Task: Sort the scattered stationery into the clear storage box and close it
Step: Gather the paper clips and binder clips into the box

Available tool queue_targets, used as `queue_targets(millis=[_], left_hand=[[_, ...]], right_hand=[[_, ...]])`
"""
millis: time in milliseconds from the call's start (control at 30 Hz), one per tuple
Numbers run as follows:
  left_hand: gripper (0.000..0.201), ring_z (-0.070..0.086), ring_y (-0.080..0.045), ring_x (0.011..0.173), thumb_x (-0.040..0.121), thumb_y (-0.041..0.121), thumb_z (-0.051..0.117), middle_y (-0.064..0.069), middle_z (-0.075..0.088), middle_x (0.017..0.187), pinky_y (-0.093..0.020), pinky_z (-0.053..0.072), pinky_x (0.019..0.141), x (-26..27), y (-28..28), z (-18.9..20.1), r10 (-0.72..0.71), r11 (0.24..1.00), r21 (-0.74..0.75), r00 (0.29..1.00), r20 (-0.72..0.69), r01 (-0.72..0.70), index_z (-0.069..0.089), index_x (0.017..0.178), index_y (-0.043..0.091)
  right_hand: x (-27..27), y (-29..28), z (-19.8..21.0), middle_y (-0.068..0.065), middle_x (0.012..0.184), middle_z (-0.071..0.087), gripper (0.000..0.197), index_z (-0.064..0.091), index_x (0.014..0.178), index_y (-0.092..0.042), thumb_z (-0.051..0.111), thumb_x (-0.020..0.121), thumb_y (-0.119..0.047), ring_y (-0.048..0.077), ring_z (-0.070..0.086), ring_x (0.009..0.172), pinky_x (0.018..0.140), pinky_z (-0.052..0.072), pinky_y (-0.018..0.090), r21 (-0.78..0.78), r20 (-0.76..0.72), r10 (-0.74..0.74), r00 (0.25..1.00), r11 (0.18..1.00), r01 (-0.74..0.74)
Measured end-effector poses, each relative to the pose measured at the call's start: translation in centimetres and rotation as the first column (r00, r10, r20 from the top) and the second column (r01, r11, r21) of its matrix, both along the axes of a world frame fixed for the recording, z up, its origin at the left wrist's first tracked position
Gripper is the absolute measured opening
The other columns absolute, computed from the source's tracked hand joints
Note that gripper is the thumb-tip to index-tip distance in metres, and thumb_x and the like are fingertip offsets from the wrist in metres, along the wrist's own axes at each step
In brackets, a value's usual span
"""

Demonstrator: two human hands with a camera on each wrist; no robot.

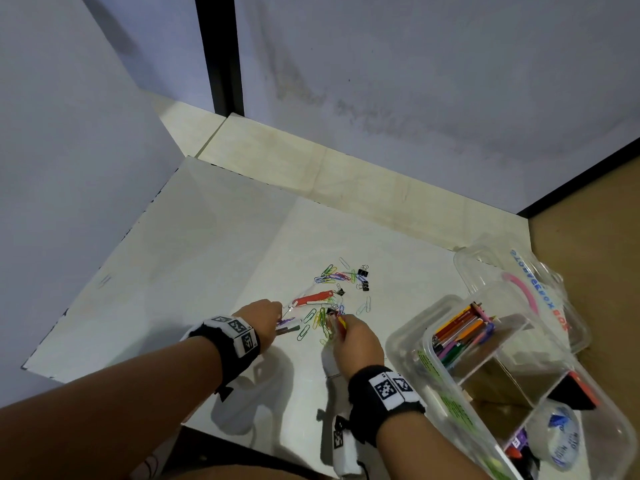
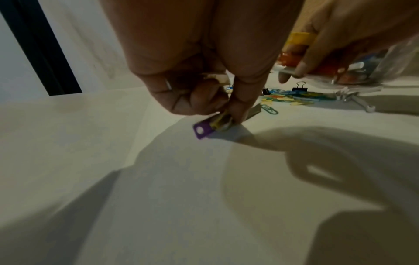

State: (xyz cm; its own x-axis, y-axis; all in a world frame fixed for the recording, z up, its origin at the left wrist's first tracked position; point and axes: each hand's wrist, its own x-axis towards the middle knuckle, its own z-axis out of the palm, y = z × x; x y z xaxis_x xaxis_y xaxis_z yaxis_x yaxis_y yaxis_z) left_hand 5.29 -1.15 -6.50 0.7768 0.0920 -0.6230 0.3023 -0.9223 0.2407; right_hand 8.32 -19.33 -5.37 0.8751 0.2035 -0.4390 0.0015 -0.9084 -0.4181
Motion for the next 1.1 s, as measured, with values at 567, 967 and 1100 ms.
queue_targets(millis=[567, 967, 1100], left_hand=[[0.005, 0.046, -0.020, 0.083, 0.091, 0.025, 0.051, -0.002, 0.051, 0.092, -0.028, 0.035, 0.070, -0.2, 2.0, 2.1, 0.223, 0.967, -0.140, 0.973, 0.064, -0.212, 0.052, 0.096, 0.024], [0.025, 0.053, -0.029, 0.110, 0.098, 0.024, 0.041, -0.011, 0.058, 0.120, -0.026, 0.032, 0.077, -0.5, 5.1, 2.6, 0.326, 0.931, -0.158, 0.944, -0.047, -0.329, 0.050, 0.118, 0.013], [0.027, 0.052, -0.029, 0.114, 0.098, 0.024, 0.042, -0.011, 0.057, 0.124, -0.030, 0.040, 0.087, -0.5, 4.9, 2.4, 0.327, 0.932, -0.145, 0.943, -0.058, -0.332, 0.050, 0.121, 0.013]], right_hand=[[4.8, 3.6, 0.4, 0.011, 0.099, 0.065, 0.023, 0.051, 0.116, -0.013, 0.037, 0.098, -0.015, 0.030, 0.061, 0.093, 0.073, 0.042, 0.030, 0.157, -0.046, -0.030, 0.999, 0.987, 0.037], [7.8, 8.3, 0.3, 0.010, 0.114, 0.061, 0.033, 0.056, 0.123, -0.021, 0.045, 0.093, -0.014, 0.028, 0.060, 0.105, 0.088, 0.050, 0.039, -0.191, -0.082, 0.552, 0.830, 0.809, -0.556], [7.9, 7.9, 0.3, 0.009, 0.114, 0.057, 0.039, 0.055, 0.125, -0.025, 0.049, 0.090, -0.010, 0.029, 0.059, 0.107, 0.090, 0.050, 0.038, -0.192, -0.142, 0.599, 0.788, 0.764, -0.616]])
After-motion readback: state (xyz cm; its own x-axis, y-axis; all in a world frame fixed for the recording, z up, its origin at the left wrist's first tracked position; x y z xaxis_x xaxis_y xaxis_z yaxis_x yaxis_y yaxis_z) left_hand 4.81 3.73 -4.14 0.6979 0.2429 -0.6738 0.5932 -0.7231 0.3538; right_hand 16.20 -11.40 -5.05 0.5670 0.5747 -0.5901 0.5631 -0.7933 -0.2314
